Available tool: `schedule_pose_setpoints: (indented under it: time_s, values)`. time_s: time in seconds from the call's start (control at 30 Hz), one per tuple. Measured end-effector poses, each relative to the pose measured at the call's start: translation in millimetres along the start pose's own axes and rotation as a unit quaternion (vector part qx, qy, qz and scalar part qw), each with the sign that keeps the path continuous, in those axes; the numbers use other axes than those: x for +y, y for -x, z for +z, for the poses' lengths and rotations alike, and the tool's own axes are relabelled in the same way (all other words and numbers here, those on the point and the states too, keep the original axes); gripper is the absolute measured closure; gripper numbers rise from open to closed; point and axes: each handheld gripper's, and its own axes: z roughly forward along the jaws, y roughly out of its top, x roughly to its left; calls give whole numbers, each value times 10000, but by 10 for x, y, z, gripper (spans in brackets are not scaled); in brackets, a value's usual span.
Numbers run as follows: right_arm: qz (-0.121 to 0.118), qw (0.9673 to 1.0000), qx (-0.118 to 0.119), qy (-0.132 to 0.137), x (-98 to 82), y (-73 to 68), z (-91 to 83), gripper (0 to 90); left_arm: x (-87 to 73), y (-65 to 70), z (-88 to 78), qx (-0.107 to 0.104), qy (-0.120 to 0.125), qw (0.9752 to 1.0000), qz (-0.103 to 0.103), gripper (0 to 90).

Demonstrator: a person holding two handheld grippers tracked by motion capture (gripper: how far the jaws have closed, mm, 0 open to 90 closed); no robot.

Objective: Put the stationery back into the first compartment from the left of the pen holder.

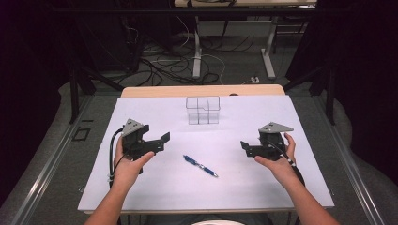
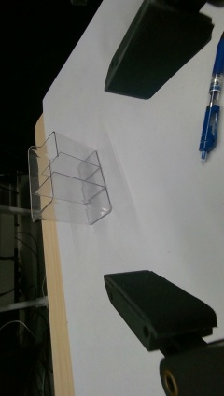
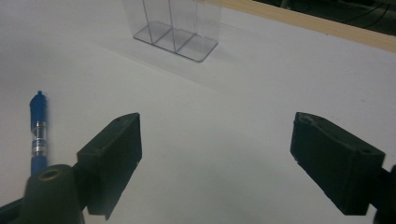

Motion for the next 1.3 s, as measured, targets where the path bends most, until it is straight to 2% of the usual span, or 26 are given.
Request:
schedule_pose_setpoints:
  time_s: [0.07, 0.17, 0.23, 0.27, 0.3, 0.33, 0.4, 0.53, 0.6, 0.63, 0.67, 0.73, 0.8, 0.83, 0.87, 0.93, 1.03, 1.07, 1.13, 1.17, 1.23, 1.3]
  values:
    - [-75, 10000, 23, 30, 21, -42, 0, 199, -12, -14, -51, 8, 31, 10000, 41, 59]
    - [-176, 9996, 197, -40, 48, -108, 6, 289, -41, -43, -138, 9, 144, 9999, 9, 25]
    - [-290, 9986, 410, -173, 53, -174, 32, 356, -64, -71, -184, 3, 198, 9998, 12, 6]
    - [-488, 9965, 577, -360, 45, -251, 74, 390, -73, -87, -198, -19, 231, 9997, 27, 1]
    - [-488, 9965, 577, -360, 45, -251, 74, 390, -77, -102, -209, -32, 255, 9997, 55, 1]
    - [-601, 9942, 721, -522, 27, -326, 125, 410, -82, -113, -212, -44, 304, 9995, 111, 0]
    - [-709, 9922, 787, -657, 16, -382, 176, 434, -86, -126, -215, -44, 339, 9993, 150, 1]
    - [-803, 9899, 900, -745, 24, -436, 245, 452, -105, -104, -190, -54, 363, 9991, 200, 1]
    - [-834, 9871, 1104, -807, 53, -511, 280, 485, -105, -75, -177, -60, 402, 9988, 255, 1]
    - [-834, 9871, 1104, -807, 53, -511, 280, 485, -105, -75, -177, -60, 402, 9988, 255, 1]
    - [-923, 9854, 1193, -784, 62, -575, 312, 489, -103, -72, -175, -60, 414, 9988, 252, 1]
    - [-1013, 9831, 1245, -878, 75, -627, 335, 490, -107, -76, -175, -31, 402, 9989, 236, 1]
    - [-1017, 9813, 1323, -958, 84, -669, 360, 535, -118, -82, -169, -21, 377, 9990, 219, 2]
    - [-1017, 9813, 1323, -958, 84, -669, 360, 535, -125, -85, -163, -3, 372, 9990, 240, 2]
    - [-1019, 9786, 1423, -1083, 92, -700, 387, 538, -131, -85, -157, 15, 366, 9990, 252, 2]
    - [-990, 9778, 1437, -1156, 95, -722, 416, 558, -143, -92, -148, 68, 325, 9989, 344, 2]
    - [-1009, 9766, 1448, -1227, 102, -743, 441, 562, -148, -93, -147, 97, 310, 9988, 374, 2]
    - [-1084, 9759, 1439, -1234, 108, -747, 458, 567, -150, -96, -147, 107, 297, 9988, 385, 2]
    - [-1077, 9762, 1394, -1262, 124, -792, 490, 591, -151, -104, -145, 112, 298, 9987, 388, 2]
    - [-1156, 9732, 1479, -1331, 132, -797, 502, 596, -153, -108, -144, 120, 284, 9987, 397, 3]
    - [-1136, 9727, 1472, -1385, 136, -815, 515, 596, -153, -120, -147, 152, 254, 9987, 425, 3]
    - [-1158, 9698, 1533, -1502, 142, -862, 562, 616, -154, -134, -150, 183, 250, 9987, 406, 5]
